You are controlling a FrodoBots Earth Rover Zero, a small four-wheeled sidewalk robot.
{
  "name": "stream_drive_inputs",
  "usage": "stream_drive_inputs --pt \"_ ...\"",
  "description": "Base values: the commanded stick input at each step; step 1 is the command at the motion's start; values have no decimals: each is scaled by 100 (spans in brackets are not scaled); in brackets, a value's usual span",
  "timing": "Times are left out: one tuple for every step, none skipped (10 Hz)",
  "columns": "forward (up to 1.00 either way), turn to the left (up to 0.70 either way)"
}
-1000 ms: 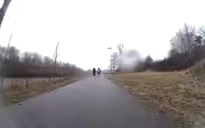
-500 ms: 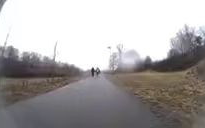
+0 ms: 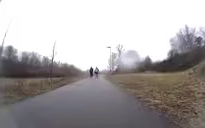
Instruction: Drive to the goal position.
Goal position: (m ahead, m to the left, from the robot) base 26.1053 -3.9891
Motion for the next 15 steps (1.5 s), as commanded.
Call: stream_drive_inputs --pt "70 0" --pt "70 0" --pt "70 0" --pt "70 0" --pt "70 0" --pt "70 0" --pt "70 0" --pt "70 0" --pt "70 0" --pt "70 0" --pt "70 0" --pt "70 0" --pt "70 0" --pt "70 0" --pt "70 0"
